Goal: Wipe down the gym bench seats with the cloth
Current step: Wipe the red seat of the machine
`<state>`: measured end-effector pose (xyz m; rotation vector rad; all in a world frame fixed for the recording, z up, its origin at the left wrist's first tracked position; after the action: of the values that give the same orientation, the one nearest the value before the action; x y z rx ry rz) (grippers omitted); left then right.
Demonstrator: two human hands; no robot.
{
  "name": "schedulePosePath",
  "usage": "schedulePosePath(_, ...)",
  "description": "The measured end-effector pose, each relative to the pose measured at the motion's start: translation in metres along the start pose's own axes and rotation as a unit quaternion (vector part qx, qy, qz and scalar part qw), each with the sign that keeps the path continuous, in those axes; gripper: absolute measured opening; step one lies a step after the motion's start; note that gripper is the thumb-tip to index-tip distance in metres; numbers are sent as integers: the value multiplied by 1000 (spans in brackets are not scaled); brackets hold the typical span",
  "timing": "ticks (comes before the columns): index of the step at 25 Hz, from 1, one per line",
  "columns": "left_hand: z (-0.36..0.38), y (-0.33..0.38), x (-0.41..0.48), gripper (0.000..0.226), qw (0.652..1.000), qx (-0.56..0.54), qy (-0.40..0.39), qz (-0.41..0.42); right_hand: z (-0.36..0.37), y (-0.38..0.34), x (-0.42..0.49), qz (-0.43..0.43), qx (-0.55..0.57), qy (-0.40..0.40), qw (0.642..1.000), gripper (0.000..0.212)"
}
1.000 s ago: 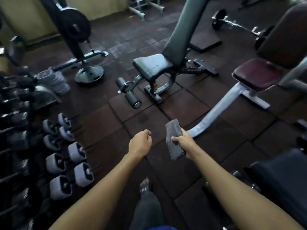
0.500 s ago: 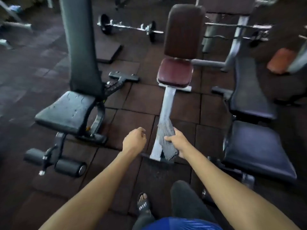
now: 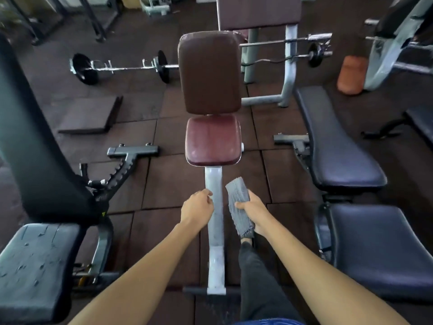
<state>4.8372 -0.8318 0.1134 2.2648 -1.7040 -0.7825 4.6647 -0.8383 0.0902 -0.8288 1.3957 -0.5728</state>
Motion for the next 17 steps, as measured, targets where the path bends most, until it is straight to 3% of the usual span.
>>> schedulePosePath(7, 3, 35, 207, 39, 998, -5, -33, -59, -16, -93, 199, 35, -86, -1, 996, 56)
schedulePosePath(12, 44, -6, 329, 39, 997, 29, -46, -53, 7, -102, 318, -40, -244, 6, 969, 71)
schedulePosePath(14, 65, -33, 377, 40, 998, 54, -25, -38, 21, -91, 363, -108, -325, 22, 939, 77)
schedulePosePath(17, 94, -69, 441, 45, 995, 91, 30, 30, 43, -59, 420, -181, -501, 23, 846, 93)
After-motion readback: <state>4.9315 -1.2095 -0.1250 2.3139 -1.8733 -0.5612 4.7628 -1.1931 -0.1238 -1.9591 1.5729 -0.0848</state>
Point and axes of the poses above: each hand's wrist, its own x-axis towards the middle knuckle, its own z-axis out of the palm, y = z × x, the point moved 6 cm from there along x, towards the middle knuckle, and after that the axes turned 1 degree about y, right-handed, at the moved point
